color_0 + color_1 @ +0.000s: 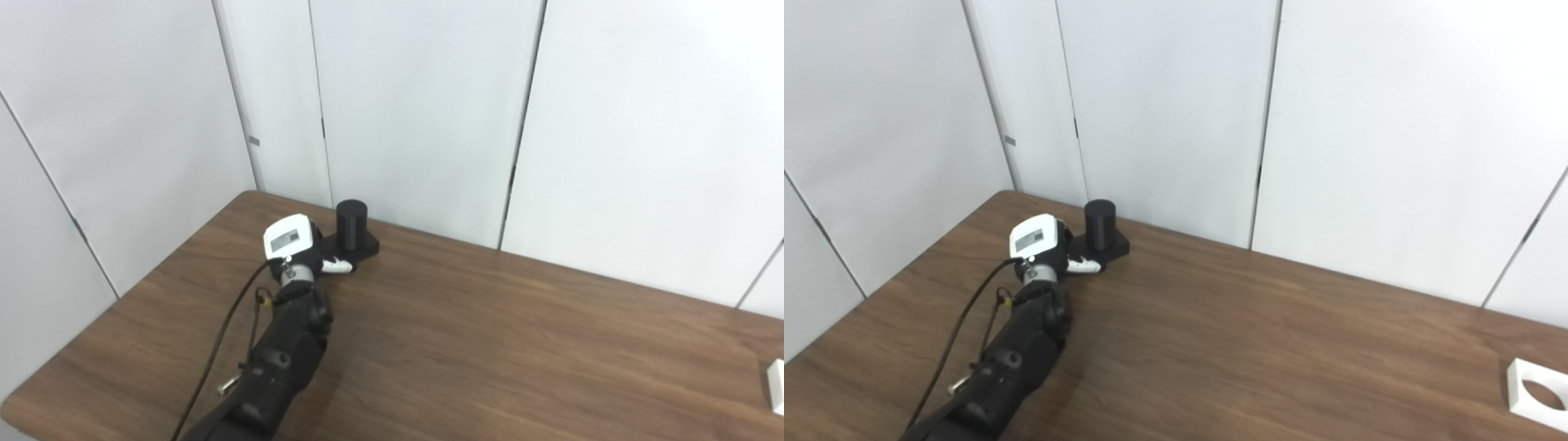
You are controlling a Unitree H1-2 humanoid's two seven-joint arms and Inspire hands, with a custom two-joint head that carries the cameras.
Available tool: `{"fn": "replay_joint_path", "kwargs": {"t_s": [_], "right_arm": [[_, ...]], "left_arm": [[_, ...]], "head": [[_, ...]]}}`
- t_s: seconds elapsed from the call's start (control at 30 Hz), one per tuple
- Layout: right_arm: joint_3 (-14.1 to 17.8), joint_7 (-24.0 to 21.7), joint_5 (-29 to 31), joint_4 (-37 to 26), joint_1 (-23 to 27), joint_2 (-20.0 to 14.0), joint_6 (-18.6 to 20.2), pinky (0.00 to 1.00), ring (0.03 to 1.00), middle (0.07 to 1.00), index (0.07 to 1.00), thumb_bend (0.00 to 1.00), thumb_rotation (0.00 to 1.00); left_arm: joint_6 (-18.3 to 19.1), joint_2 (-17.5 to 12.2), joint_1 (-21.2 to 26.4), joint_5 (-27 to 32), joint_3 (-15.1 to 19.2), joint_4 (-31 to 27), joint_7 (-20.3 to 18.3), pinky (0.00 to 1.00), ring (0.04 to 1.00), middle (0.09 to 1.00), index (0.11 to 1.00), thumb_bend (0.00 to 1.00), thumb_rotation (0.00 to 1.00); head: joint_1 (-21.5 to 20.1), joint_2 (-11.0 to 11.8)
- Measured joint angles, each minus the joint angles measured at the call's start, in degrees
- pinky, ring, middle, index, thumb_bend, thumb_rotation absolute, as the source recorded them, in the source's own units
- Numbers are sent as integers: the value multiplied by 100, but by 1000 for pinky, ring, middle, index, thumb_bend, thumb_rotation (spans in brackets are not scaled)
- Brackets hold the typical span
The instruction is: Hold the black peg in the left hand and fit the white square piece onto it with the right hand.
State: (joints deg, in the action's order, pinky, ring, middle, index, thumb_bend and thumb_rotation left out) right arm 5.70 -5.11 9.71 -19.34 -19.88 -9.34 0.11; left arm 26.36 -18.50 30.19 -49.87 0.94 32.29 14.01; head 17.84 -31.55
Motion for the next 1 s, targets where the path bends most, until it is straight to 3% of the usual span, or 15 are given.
{"fn": "replay_joint_path", "kwargs": {"t_s": [0.2, 0.37, 0.7, 0.9, 1.0], "right_arm": [[0, 15, -31, -36, -4, 29, 50, 1000, 978, 919, 932, 736, 1000], [-11, 37, -124, -132, -15, 60, 161, 1000, 978, 918, 937, 726, 1000], [-85, 86, -328, -252, -46, 131, 276, 1000, 960, 892, 925, 633, 1000], [-211, 149, -518, -491, -82, 153, 550, 1000, 957, 888, 925, 552, 1000], [-235, 208, -642, -659, -97, 154, 710, 1000, 957, 891, 931, 520, 1000]], "left_arm": [[-188, -49, -692, 513, -276, -1080, -219, 716, 814, 747, 484, 511, 57], [-365, -222, -1273, 837, -473, -2416, -758, 680, 823, 766, 486, 508, 61], [-902, -316, -2789, 1006, -823, -4976, -1497, 766, 899, 837, 488, 506, 62], [-1384, -282, -3565, 948, -1116, -5706, -1695, 787, 892, 839, 488, 506, 59], [-1592, -104, -3847, 930, -1296, -5943, -1741, 762, 893, 839, 488, 505, 58]], "head": [[-158, -61], [-316, -141], [-852, -430], [-1107, -633], [-1212, -703]]}}
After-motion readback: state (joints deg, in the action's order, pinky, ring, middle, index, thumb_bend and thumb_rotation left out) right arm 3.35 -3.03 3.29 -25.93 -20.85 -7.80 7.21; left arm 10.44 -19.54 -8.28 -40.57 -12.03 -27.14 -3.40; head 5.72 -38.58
